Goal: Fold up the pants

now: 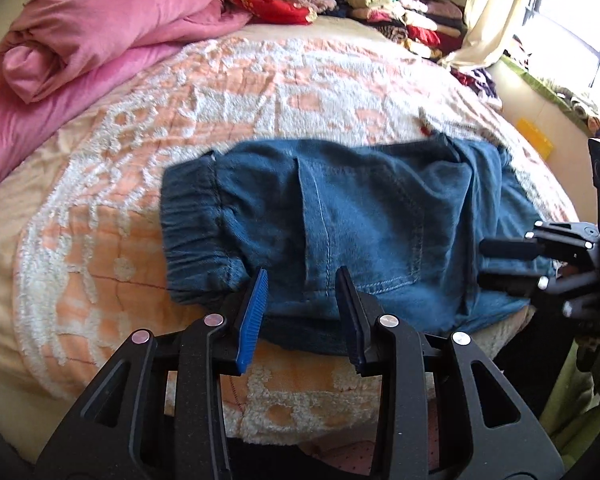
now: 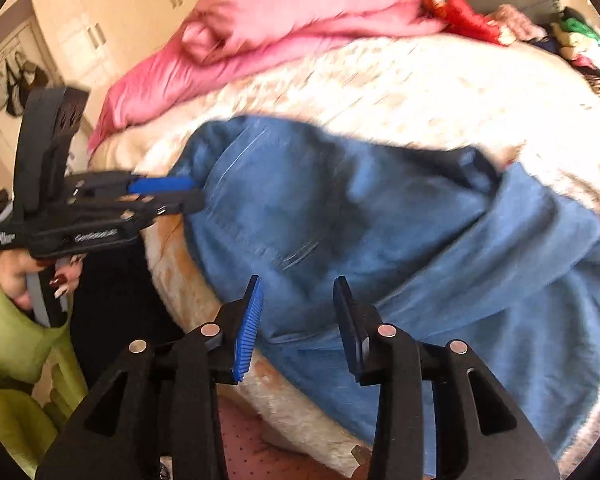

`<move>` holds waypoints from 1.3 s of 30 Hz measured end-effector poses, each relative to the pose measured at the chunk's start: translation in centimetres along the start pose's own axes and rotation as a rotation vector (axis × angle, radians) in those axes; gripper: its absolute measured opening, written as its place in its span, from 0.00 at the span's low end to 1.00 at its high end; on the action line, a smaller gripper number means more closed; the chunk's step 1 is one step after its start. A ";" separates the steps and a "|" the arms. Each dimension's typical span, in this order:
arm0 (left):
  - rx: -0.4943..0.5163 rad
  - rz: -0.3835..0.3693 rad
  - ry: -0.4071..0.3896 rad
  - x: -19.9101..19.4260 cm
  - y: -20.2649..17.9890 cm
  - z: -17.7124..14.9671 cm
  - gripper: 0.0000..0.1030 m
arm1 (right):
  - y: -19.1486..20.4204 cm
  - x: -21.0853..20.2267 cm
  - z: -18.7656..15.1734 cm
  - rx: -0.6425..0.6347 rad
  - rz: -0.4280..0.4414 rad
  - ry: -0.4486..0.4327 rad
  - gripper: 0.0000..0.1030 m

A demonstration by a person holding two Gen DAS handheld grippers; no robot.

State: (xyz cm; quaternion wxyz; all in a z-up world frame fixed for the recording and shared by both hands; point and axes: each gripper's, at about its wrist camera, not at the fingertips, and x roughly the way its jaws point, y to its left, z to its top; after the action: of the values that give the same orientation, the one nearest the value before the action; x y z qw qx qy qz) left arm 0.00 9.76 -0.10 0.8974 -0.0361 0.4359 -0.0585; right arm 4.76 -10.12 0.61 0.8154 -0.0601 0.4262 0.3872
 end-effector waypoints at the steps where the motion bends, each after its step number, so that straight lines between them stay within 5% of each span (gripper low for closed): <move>1: -0.002 -0.001 -0.009 -0.4 -0.2 0.0 0.28 | -0.7 -0.8 0.1 0.012 -0.022 -0.017 0.37; 4: 0.003 -0.027 -0.036 -1.4 -0.9 0.5 0.34 | -2.4 -2.2 0.2 0.043 -0.081 -0.052 0.48; 16: 0.133 -0.216 0.017 0.6 -8.2 1.4 0.39 | -8.5 -5.1 0.7 0.170 -0.251 -0.108 0.50; 24: 0.179 -0.341 0.107 4.3 -12.8 1.5 0.39 | -12.6 -3.3 3.6 0.237 -0.314 -0.048 0.50; 27: 0.171 -0.347 0.130 5.9 -13.5 2.1 0.49 | -13.9 -2.0 5.1 0.258 -0.322 -0.025 0.50; 32: 0.125 -0.363 0.166 8.6 -14.3 3.2 0.49 | -15.7 0.5 7.3 0.277 -0.320 0.001 0.50; 33: 0.113 -0.370 0.169 8.9 -14.4 3.3 0.46 | -15.9 0.9 7.7 0.275 -0.325 0.006 0.50; 35: 0.089 -0.373 0.153 9.1 -14.6 3.5 0.25 | -16.6 2.2 8.5 0.279 -0.336 0.025 0.51; 36: 0.078 -0.380 0.146 9.0 -14.7 3.6 0.15 | -16.9 2.8 8.9 0.286 -0.342 0.032 0.61; 37: 0.072 -0.397 0.136 8.8 -14.9 3.6 0.12 | -17.2 3.3 9.2 0.291 -0.353 0.036 0.70; 39: 0.096 -0.407 0.124 8.4 -15.5 3.4 0.06 | -17.7 4.7 9.9 0.288 -0.374 0.052 0.71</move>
State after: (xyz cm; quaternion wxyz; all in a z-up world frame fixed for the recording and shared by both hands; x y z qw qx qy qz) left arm 6.74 -6.66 -2.75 0.8391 -0.0771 0.4709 -0.2611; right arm 24.83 -15.41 -0.69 0.8619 -0.0310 0.4792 0.1629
